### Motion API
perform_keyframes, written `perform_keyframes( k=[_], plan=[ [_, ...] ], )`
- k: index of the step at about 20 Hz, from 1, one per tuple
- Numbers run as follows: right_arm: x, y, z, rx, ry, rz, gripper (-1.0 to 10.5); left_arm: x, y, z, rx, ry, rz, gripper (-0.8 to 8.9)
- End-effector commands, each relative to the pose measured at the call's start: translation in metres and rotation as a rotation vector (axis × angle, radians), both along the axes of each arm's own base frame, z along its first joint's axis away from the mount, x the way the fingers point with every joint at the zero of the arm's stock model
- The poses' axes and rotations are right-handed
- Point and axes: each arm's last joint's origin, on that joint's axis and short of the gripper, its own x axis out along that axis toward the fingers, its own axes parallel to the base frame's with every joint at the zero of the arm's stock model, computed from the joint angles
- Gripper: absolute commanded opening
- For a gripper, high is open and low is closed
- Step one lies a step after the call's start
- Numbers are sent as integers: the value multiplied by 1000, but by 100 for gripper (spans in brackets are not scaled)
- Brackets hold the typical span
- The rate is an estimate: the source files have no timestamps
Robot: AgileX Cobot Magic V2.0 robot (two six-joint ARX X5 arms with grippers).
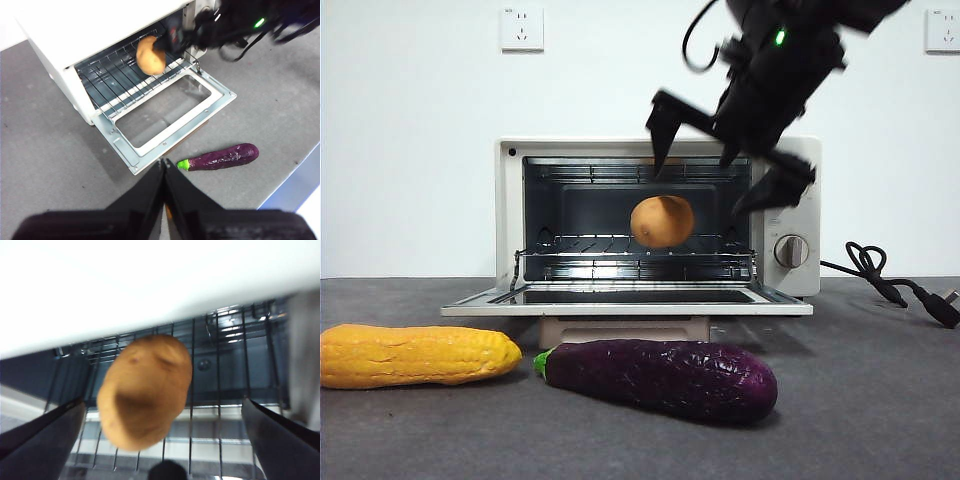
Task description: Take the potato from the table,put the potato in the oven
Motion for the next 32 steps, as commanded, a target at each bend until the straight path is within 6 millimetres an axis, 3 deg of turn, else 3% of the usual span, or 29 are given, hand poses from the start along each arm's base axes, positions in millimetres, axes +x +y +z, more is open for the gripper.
perform_keyframes(
  k=[1,7,15,22,27,32],
  plan=[
    [-12,-5,16,-52,-9,33,567,7,-4,-9,-1,7,6,-8],
    [-52,-27,52,-200,26,111,567,29,-18,-40,-15,-3,12,-8],
    [-128,-68,98,-338,86,226,567,77,-26,-98,-87,54,46,-9],
    [-196,-104,125,-320,85,275,567,138,-3,-133,-235,183,90,-9],
    [-258,-136,141,-243,5,301,567,189,25,-184,-358,363,121,-9],
    [-290,-153,144,-182,-42,271,567,217,29,-232,-371,467,136,-9]
  ],
)
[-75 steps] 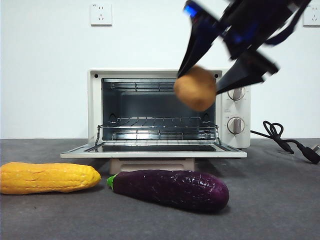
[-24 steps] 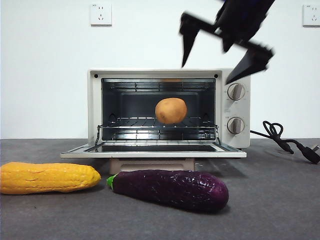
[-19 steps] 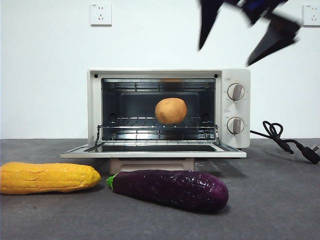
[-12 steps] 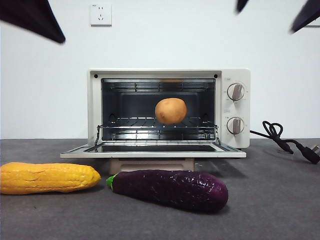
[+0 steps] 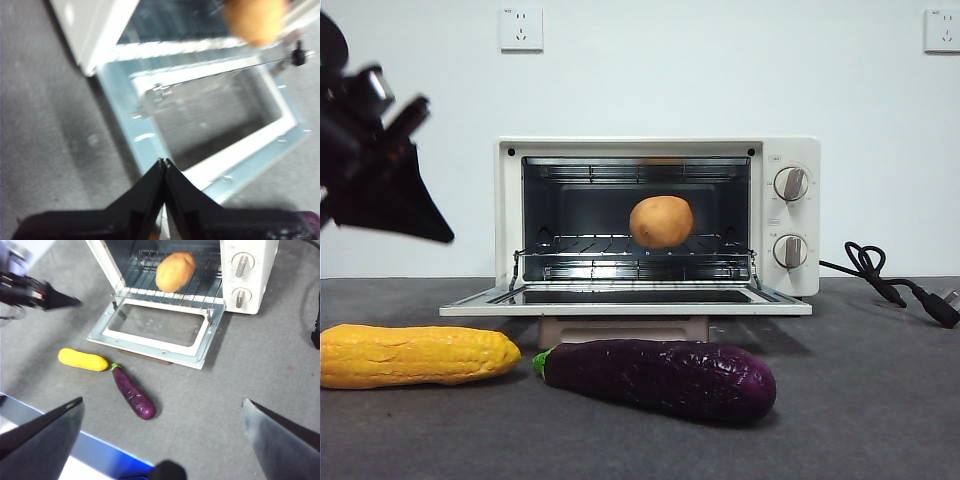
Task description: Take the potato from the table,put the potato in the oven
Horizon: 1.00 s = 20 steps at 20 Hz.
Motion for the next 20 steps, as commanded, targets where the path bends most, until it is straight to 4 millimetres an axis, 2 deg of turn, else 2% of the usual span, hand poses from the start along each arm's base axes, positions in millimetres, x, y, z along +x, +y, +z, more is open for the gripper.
perform_keyframes(
  k=[1,5,9,15,20],
  plan=[
    [-7,-3,0,34,11,-1,567,8,0,-24,-4,53,-1,-9],
    [-9,-3,-1,60,35,20,566,19,-1,-54,0,111,-4,-9],
    [-9,-3,-1,65,38,14,567,23,-2,-72,-2,153,-12,-9],
    [-9,-3,-1,60,35,8,567,22,-19,-85,-75,192,-107,-9],
    [-9,-3,-1,61,36,9,567,21,-24,-85,-109,205,-140,-9]
  ],
)
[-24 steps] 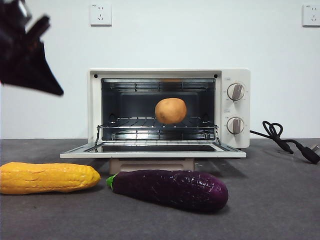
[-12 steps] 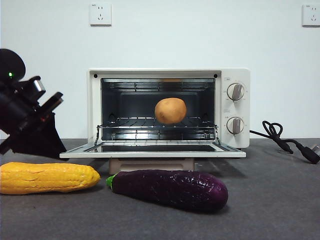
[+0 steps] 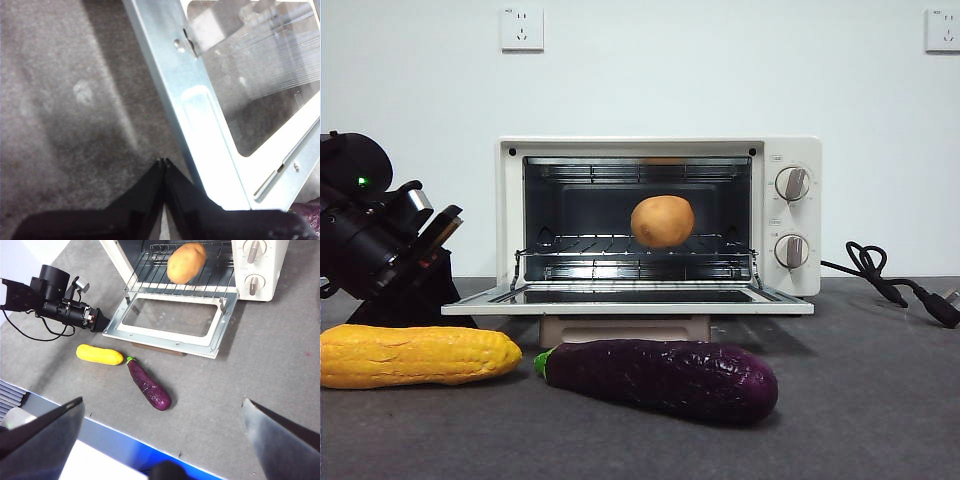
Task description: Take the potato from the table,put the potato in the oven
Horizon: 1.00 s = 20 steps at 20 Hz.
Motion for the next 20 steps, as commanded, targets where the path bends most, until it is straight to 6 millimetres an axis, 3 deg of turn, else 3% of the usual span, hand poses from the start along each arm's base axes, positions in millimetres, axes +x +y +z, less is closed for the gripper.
perform_keyframes(
  k=[1,5,13,20],
  plan=[
    [0,0,0,5,-3,-4,567,-2,-3,-2,-68,17,-34,-9],
    [0,0,0,5,-3,-4,567,6,5,7,-252,15,-29,-8],
    [0,0,0,6,-2,-4,567,26,4,36,-404,-136,45,-9],
    [0,0,0,5,-2,-3,566,39,5,55,-399,-333,198,-9]
  ],
)
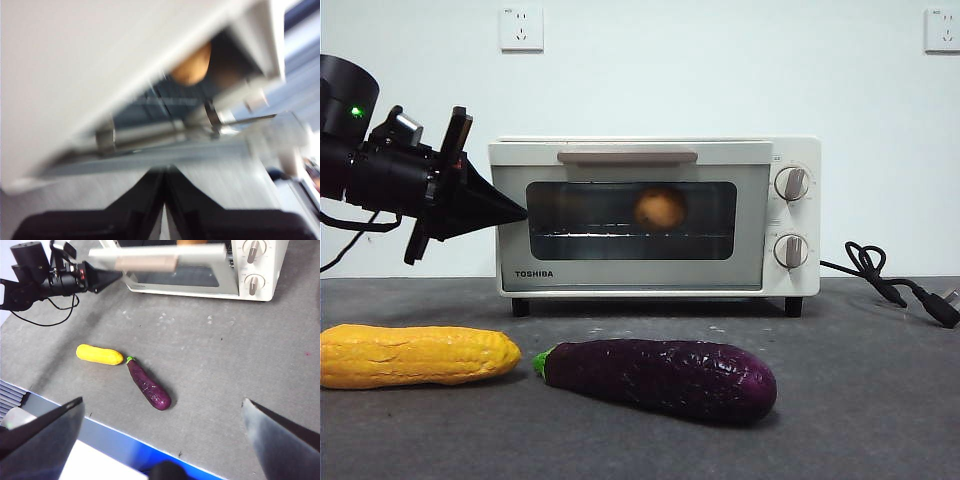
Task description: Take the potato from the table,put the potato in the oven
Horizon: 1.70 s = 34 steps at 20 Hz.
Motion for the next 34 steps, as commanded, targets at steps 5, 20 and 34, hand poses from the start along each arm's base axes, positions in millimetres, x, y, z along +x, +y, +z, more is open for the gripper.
perform_keyframes(
  k=[5,20,34],
  plan=[
    [0,0,0,5,-2,-4,566,0,-4,6,-15,-22,-5,-8],
    [9,5,-1,-98,-48,73,566,-148,-10,156,372,-251,123,-7],
    [44,24,-2,-137,-29,105,311,-284,15,189,590,-253,168,-8]
  ],
)
